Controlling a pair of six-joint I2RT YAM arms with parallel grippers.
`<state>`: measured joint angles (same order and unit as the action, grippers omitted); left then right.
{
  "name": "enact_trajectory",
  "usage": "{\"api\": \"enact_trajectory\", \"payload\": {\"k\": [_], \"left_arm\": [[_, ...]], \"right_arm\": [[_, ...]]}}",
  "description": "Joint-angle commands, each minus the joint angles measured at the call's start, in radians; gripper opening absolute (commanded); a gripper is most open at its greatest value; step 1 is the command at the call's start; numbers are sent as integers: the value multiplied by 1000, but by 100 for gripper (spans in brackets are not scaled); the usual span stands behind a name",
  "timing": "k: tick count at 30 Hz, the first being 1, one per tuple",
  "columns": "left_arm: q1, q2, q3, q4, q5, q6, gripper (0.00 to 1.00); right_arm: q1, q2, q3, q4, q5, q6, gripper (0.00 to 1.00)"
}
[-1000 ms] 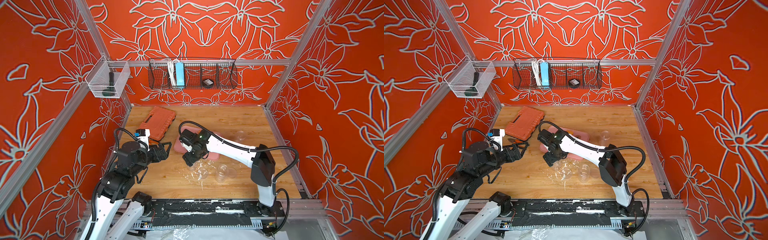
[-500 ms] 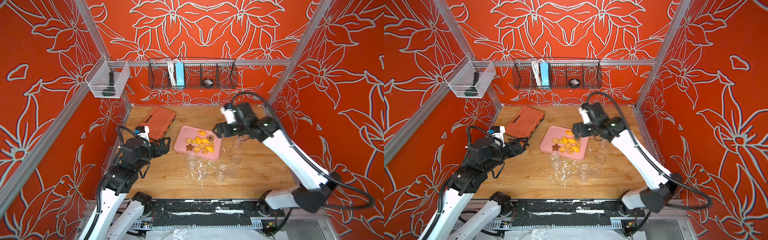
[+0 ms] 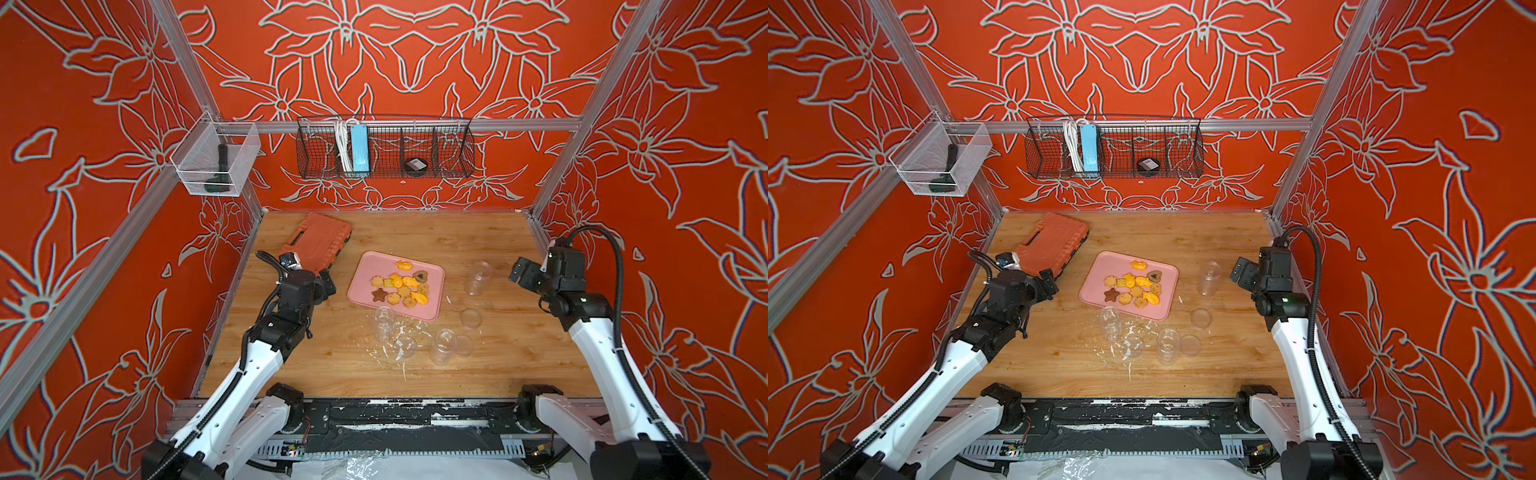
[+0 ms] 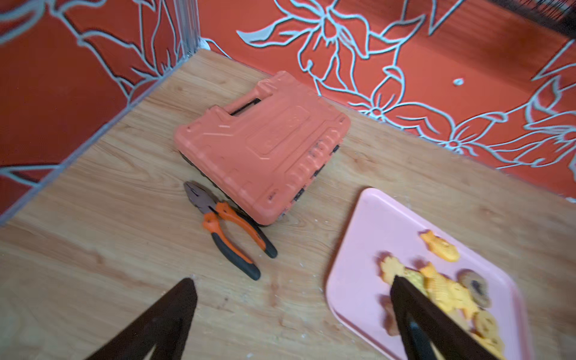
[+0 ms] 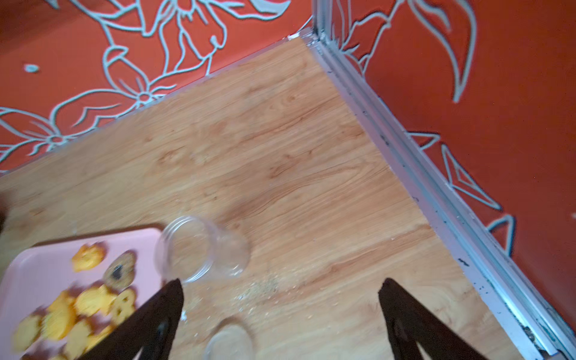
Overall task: Pour the cookies out of the jar
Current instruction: Reset both arms
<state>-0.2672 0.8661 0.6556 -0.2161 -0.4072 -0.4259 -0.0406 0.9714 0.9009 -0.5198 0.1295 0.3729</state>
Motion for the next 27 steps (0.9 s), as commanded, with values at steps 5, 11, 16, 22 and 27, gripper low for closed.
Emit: {"api": "enact_trajectory", "payload": {"k": [5, 11, 16, 22, 27], "left_arm": [[30, 90, -66, 260, -121, 207, 98], [102, 162, -166, 419, -68, 227, 98], [160, 196, -279, 634, -7, 249, 98], [189, 252, -419, 933, 55, 330, 97], [200, 346, -474, 1126, 133, 327, 97]], "right_arm": [[-12, 0, -233, 360, 79, -173, 99], [-12, 80, -333, 571, 44, -232, 99], [-12, 225, -350, 678, 46, -227, 99], [-12, 315, -385, 822, 56, -233, 99], [-12, 358, -415, 919, 51, -233, 99]]}}
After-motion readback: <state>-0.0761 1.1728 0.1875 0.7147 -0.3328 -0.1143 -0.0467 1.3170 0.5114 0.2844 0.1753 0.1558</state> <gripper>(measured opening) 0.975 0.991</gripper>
